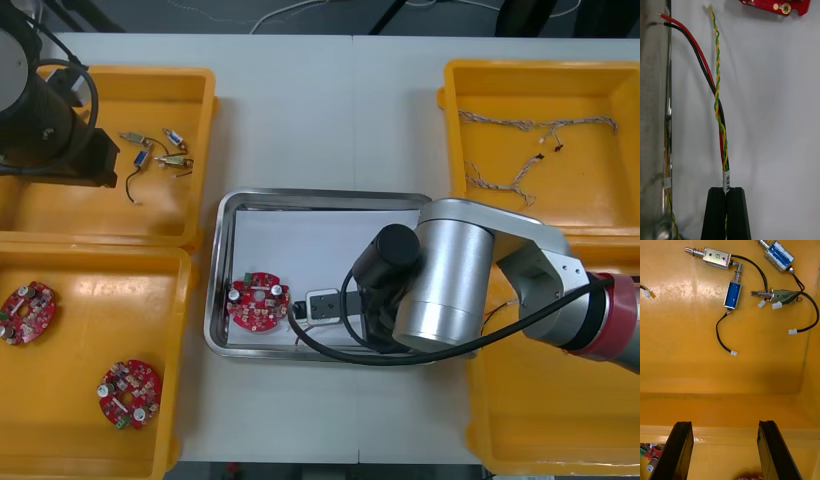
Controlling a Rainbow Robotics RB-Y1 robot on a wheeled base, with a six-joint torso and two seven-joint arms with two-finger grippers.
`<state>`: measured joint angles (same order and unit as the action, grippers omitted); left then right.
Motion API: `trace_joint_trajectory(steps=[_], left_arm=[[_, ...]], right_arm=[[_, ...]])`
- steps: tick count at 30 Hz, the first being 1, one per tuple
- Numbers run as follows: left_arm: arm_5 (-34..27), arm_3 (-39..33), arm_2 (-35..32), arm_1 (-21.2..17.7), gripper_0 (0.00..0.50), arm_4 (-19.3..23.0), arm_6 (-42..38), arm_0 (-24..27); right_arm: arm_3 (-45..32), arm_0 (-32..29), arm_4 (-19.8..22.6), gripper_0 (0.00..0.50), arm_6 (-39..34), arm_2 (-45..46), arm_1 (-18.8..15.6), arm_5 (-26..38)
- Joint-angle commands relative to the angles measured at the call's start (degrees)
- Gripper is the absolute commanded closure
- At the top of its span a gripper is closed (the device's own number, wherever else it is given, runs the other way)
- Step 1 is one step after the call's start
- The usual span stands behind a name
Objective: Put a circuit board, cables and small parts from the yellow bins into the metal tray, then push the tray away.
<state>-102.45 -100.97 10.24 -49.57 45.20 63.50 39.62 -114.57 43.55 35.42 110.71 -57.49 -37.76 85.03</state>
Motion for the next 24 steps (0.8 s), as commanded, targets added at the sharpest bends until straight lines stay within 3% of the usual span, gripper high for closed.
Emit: trace_joint_trajectory(steps=[1, 2, 3, 5, 8, 16, 24], left_arm=[[1.5, 1.9, -1.7, -0.8, 0.000, -0.7, 1.6, 2.0], [1.8, 2.7, -1.7, -0.8, 0.000, -0.8, 1.9, 2.0], [2.1, 3.0, -1.7, -0.6, 0.000, -0.8, 2.0, 2.0], [3.0, 3.7, -1.7, 0.0, 0.000, -1.5, 2.2, 2.0], [3.8, 3.9, -1.7, 1.1, 0.000, -4.2, 2.5, 1.7], [10.1, 3.6, -2.2, 1.8, 0.000, -6.9, 2.4, 0.8], [9.9, 3.4, -6.7, 1.8, 0.000, -7.1, 2.7, 0.5]], right_arm=[[-0.3, 1.8, -0.4, 0.463, 2.0, -1.0, 1.3, -0.3], [-0.3, 1.8, -0.4, 0.386, 2.0, -1.0, 1.4, -0.2], [-0.3, 1.8, -0.4, 0.341, 2.0, -1.0, 1.4, -0.2], [-0.4, 1.9, -0.4, 0.147, 2.0, -1.0, 1.3, -0.2], [-0.7, 1.9, -0.4, 0.000, 1.7, -0.6, 1.3, 0.0], [-4.8, 1.9, 0.3, 0.000, 1.7, 4.6, 1.2, 6.5], [-8.6, 1.8, 5.3, 0.000, 1.0, 12.5, 1.4, 14.2]])
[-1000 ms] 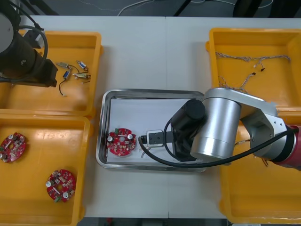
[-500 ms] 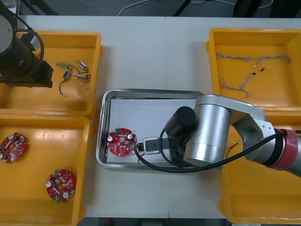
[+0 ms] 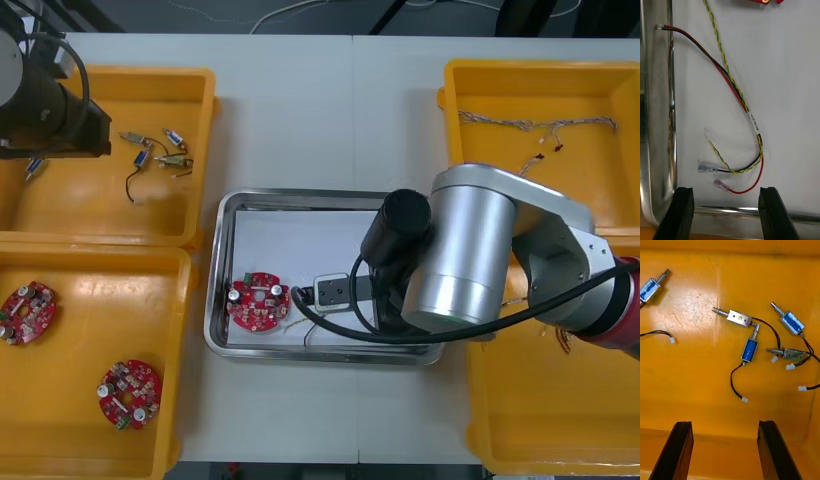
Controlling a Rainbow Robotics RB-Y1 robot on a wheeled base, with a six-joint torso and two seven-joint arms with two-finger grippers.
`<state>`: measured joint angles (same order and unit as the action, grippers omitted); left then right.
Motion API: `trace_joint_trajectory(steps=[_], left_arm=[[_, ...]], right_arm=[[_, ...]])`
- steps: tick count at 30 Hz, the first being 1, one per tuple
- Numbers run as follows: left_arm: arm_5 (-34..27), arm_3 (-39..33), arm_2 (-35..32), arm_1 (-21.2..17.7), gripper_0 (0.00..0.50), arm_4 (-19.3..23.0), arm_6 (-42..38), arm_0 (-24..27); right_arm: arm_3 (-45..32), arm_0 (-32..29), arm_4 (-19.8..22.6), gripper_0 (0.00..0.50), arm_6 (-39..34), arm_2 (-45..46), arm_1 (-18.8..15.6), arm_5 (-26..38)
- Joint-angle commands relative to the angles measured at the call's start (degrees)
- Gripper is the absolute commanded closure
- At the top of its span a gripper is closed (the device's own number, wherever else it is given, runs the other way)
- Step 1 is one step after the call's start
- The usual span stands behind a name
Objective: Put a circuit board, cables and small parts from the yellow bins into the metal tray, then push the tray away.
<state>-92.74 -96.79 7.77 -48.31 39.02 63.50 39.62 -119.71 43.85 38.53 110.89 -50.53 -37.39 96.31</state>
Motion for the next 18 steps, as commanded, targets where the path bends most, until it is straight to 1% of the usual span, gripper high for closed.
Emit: trace_joint_trajectory(steps=[1, 4, 6, 8, 12, 16, 18], left_arm=[[0.2, -0.8, -5.3, 0.4, 0.000, -0.7, 2.6, 0.0], [0.2, -0.6, -8.0, 0.1, 0.000, 1.1, 2.5, -1.0], [0.3, -0.4, -9.4, 0.0, 0.000, 2.5, 2.5, -1.6], [0.2, -0.4, -9.6, -0.4, 0.000, 2.8, 2.5, -1.9], [0.2, -0.4, -9.7, -0.8, 0.000, 2.6, 2.6, -2.3], [0.2, -0.5, -9.6, -1.2, 0.000, 2.5, 3.1, -2.4], [0.3, -0.5, -9.6, -1.3, 0.000, 2.2, 4.1, -2.3]], right_arm=[[-4.0, 1.5, 3.0, 0.000, 0.6, 7.2, 1.0, 4.2], [-4.5, 1.5, 5.2, 0.000, -0.1, 11.9, 0.8, 7.1], [-4.5, 1.3, 6.8, 0.000, -2.4, 14.8, 0.7, 9.1], [-4.6, 0.9, 8.2, 0.000, -5.8, 18.7, 0.1, 11.0], [-4.5, -0.3, 8.5, 0.000, -11.0, 23.5, -1.1, 12.2], [-4.5, -2.9, 8.5, 0.000, -18.2, 30.1, -3.4, 12.6], [-4.5, -3.8, 8.5, 0.000, -20.4, 32.6, -4.2, 12.8]])
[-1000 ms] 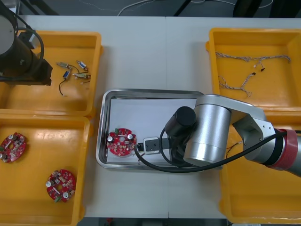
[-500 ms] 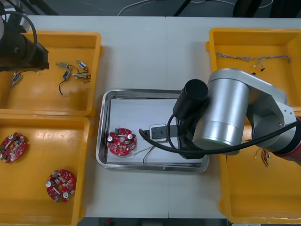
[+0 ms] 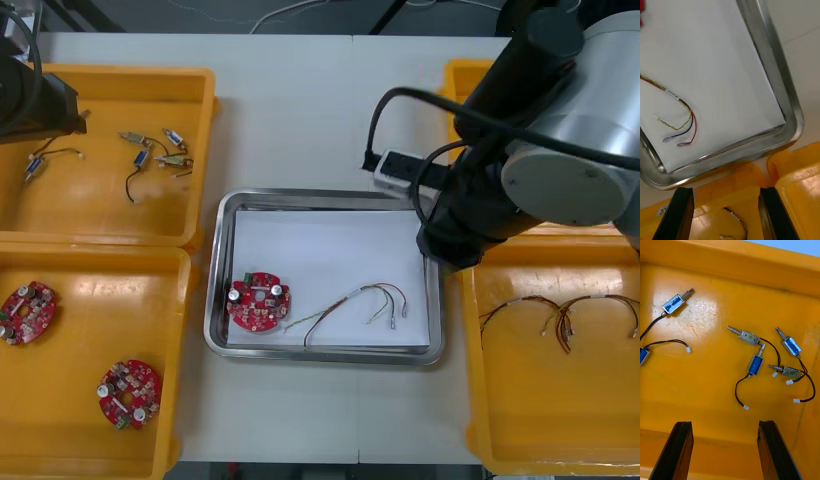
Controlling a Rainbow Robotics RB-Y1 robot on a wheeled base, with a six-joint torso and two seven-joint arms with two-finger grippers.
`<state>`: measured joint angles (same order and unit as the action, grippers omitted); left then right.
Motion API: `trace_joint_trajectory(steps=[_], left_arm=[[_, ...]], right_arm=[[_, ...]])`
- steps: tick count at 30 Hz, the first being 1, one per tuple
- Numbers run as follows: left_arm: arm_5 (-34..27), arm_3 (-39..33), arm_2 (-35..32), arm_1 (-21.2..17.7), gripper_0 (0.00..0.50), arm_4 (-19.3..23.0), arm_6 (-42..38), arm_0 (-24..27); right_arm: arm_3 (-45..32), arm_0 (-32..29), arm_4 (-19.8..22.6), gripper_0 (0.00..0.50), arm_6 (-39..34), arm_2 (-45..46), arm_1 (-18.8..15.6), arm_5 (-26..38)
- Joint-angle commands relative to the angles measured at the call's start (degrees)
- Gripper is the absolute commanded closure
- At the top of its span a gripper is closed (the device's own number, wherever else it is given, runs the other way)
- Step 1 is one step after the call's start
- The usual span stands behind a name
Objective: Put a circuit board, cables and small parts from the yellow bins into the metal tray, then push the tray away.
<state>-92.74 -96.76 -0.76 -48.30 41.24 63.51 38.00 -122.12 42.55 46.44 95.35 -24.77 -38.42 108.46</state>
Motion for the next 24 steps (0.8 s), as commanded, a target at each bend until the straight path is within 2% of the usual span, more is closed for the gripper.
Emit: trace_joint_trajectory(steps=[1, 5, 10, 18, 24], left_arm=[[0.3, -0.5, -0.9, -1.4, 0.000, -0.4, 5.6, -0.7], [0.8, -0.4, -0.4, -2.4, 0.000, -0.7, 12.5, -0.7], [1.4, 0.9, -0.3, -2.7, 0.000, 0.1, 24.9, -0.7], [4.2, 3.5, 2.5, -2.7, 0.000, 0.4, 37.7, -0.1], [5.5, 8.6, 3.2, -2.6, 0.000, 3.1, 51.2, 1.8]], right_arm=[[-2.1, -3.1, 0.5, 0.000, -6.1, 8.4, -3.7, 0.7], [-1.8, -4.4, 0.5, 0.000, -9.7, 12.2, -5.3, 1.3], [0.0, -5.0, 1.4, 0.000, -15.9, 16.8, -7.5, 1.5], [4.4, -5.0, 1.5, 0.000, -24.1, 21.5, -8.5, 1.5], [9.9, -5.0, -3.0, 0.000, -25.0, 22.8, -9.6, 1.5]])
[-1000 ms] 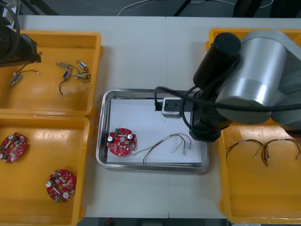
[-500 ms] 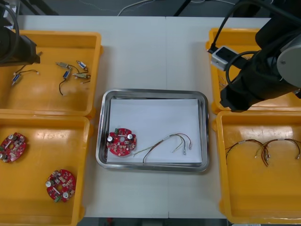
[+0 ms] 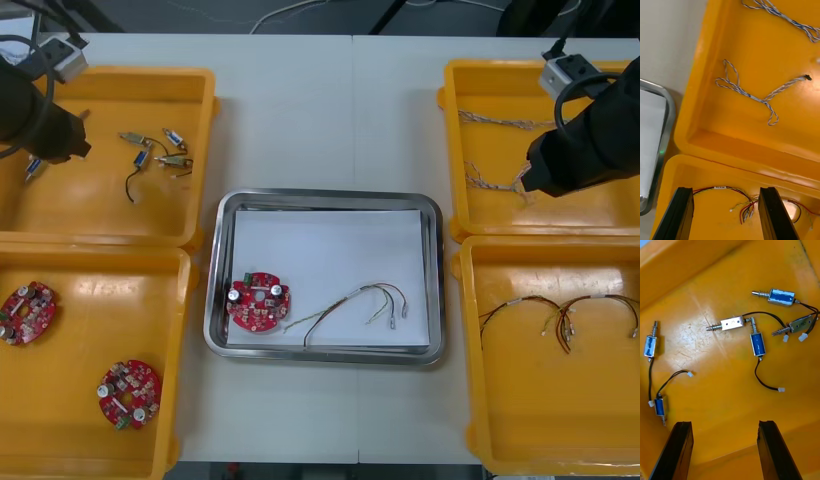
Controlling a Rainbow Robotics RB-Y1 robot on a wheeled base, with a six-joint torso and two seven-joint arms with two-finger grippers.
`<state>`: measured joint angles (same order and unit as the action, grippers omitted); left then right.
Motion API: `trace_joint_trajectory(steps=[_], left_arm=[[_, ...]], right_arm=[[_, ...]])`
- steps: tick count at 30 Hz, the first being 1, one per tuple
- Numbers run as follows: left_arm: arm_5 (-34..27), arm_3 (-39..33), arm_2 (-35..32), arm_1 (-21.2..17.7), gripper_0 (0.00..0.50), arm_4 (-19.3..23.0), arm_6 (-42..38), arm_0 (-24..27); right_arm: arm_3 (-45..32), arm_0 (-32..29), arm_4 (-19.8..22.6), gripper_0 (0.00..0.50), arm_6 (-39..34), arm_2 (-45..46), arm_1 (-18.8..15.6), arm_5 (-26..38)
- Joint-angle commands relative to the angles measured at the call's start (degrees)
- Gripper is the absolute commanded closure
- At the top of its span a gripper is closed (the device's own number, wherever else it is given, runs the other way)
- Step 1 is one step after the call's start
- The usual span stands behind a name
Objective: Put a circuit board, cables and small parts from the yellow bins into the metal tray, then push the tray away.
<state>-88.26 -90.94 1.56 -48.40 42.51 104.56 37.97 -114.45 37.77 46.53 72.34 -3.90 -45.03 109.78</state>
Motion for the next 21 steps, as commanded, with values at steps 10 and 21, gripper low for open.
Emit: trace_joint_trajectory(steps=[10, 21], left_arm=[[2.9, 11.3, 1.6, -1.5, 0.000, 3.4, 30.7, 5.3], [8.5, 22.2, 1.6, -0.2, 0.000, 2.4, 44.9, 9.0]], right_arm=[[9.6, -0.1, -7.8, 0.000, -1.7, 1.9, -3.0, -3.9], [14.6, -0.1, -7.1, 0.000, -0.7, 1.4, -3.0, -11.3]])
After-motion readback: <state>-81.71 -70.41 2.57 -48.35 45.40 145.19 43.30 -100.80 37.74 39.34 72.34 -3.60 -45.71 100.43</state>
